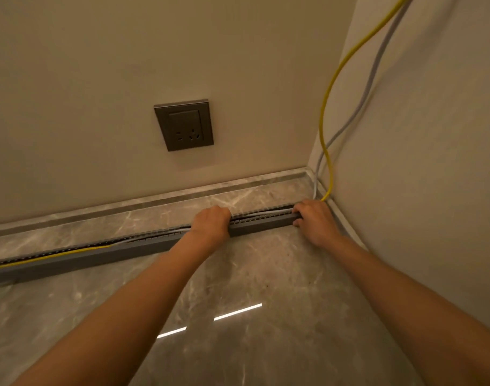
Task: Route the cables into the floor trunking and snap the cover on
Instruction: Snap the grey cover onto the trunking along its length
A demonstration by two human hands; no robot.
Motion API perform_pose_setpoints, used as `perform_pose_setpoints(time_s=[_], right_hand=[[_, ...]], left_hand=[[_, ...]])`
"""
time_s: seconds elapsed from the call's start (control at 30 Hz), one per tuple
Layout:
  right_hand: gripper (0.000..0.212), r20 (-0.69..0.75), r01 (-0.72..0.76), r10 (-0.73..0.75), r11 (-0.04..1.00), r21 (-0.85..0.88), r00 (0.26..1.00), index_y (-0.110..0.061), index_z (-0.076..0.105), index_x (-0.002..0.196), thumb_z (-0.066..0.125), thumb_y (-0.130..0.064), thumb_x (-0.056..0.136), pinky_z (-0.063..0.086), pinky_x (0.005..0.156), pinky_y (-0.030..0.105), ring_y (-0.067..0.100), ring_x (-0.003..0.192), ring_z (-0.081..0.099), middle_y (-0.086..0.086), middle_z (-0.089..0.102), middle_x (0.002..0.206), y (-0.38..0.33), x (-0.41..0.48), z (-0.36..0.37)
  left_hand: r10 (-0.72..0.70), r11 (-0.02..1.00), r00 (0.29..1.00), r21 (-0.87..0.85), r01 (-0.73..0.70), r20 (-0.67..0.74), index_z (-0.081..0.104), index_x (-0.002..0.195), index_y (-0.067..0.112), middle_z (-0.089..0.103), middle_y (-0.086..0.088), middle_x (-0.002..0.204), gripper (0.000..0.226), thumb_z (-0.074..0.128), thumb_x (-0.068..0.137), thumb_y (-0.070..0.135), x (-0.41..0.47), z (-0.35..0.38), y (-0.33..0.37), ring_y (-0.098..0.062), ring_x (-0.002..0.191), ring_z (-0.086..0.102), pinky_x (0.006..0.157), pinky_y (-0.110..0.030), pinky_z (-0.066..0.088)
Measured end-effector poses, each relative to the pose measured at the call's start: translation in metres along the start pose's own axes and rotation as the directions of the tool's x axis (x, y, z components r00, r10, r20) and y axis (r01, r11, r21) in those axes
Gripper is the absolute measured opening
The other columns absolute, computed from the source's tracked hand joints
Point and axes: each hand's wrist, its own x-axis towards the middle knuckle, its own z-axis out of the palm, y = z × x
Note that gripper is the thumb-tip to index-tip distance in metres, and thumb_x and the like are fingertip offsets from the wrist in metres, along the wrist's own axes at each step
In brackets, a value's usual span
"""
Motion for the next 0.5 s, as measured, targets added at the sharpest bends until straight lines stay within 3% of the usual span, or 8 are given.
perform_pose_setpoints(time_s=[0.2, 0.37, 0.5], right_hand=[[0.024, 0.044, 0.046, -0.049, 0.996, 0.073, 0.998, -0.004, 0.063, 0.103, 0.064, -0.016, 0.083, 0.037, 0.094, 0.034, 0.029, 0.113, 0.051, 0.014, 0.062, 0.115, -0.007, 0.008, -0.001], [0.02, 0.072, 0.047, -0.058, 0.988, 0.146, 0.996, -0.003, 0.061, 0.099, 0.065, -0.013, 0.082, 0.036, 0.095, 0.033, 0.027, 0.114, 0.047, 0.013, 0.059, 0.114, -0.001, 0.012, -0.004], [0.022, 0.085, 0.031, -0.045, 0.987, 0.158, 0.995, -0.003, 0.061, 0.098, 0.067, -0.017, 0.081, 0.036, 0.095, 0.032, 0.026, 0.115, 0.046, 0.014, 0.058, 0.113, 0.006, 0.02, -0.009]], left_hand=[[0.237, 0.972, 0.96, 0.047, -0.232, -0.152, 0.044, 0.128, 0.006, 0.044, -0.013, 0.129, 0.038, 0.052, 0.093, 0.017, 0.018, 0.013, 0.036, -0.029, 0.117, 0.044, 0.095, -0.038, 0.042], [0.252, 0.967, 0.933, 0.021, -0.255, -0.256, 0.045, 0.124, 0.008, 0.043, -0.01, 0.128, 0.032, 0.049, 0.093, 0.016, 0.026, 0.02, 0.049, -0.026, 0.116, 0.043, 0.097, -0.035, 0.038], [0.238, 0.968, 0.942, -0.023, -0.25, -0.235, 0.049, 0.118, 0.004, 0.049, -0.013, 0.123, 0.026, 0.05, 0.092, 0.008, 0.03, 0.013, 0.057, -0.028, 0.112, 0.047, 0.091, -0.035, 0.041]])
